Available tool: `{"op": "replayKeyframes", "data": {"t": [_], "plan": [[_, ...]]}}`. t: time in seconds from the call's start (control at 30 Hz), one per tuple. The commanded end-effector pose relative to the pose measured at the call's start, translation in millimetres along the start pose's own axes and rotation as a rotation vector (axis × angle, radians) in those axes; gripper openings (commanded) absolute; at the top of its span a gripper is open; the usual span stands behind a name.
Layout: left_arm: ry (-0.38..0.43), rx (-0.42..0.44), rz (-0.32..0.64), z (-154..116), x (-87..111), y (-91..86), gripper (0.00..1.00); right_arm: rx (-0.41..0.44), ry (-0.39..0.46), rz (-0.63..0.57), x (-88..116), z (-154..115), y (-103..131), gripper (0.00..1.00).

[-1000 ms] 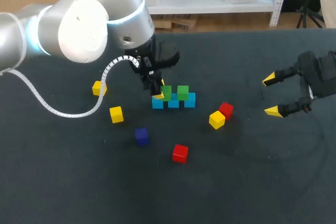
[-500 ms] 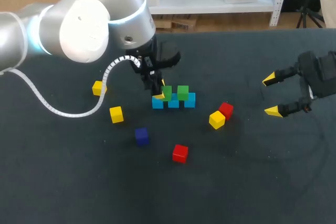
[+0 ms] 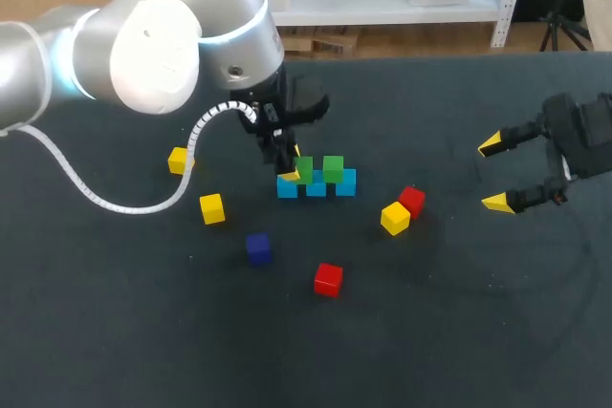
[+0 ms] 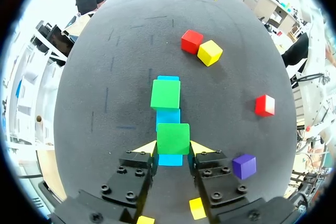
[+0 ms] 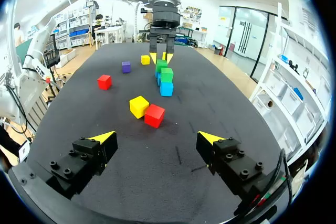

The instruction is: Place the blue cubes, place green cubes on the blue cubes, place the yellow cubes on the green cubes, then place the red cubes on the yellow cubes, and place purple cube on the red cubes.

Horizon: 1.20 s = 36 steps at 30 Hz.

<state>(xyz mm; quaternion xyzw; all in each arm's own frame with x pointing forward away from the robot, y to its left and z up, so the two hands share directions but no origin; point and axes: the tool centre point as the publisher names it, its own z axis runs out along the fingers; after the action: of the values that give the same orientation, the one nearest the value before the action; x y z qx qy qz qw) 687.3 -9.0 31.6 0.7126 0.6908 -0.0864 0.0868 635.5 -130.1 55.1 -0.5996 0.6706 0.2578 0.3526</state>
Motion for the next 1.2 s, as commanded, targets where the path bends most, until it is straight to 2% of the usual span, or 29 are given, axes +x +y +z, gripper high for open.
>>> {"op": "replayKeyframes", "data": {"t": [0.03,0.83,0.93,1.2], "plan": [[0.005,0.004,0.0,0.3,-0.6,2.2,0.0,0.0,-0.002,-0.001,0.4,0.3,0.0,1.0],[0.012,0.008,-0.003,1.9,0.5,3.9,0.0,0.0,-0.002,-0.001,0.4,0.3,0.0,1.0],[0.011,0.007,-0.004,2.1,0.3,4.5,0.04,0.0,-0.002,-0.001,0.4,0.3,0.0,1.0],[0.015,0.007,-0.005,2.3,0.5,5.7,0.04,0.0,-0.002,-0.001,0.4,0.3,0.0,1.0]]}}
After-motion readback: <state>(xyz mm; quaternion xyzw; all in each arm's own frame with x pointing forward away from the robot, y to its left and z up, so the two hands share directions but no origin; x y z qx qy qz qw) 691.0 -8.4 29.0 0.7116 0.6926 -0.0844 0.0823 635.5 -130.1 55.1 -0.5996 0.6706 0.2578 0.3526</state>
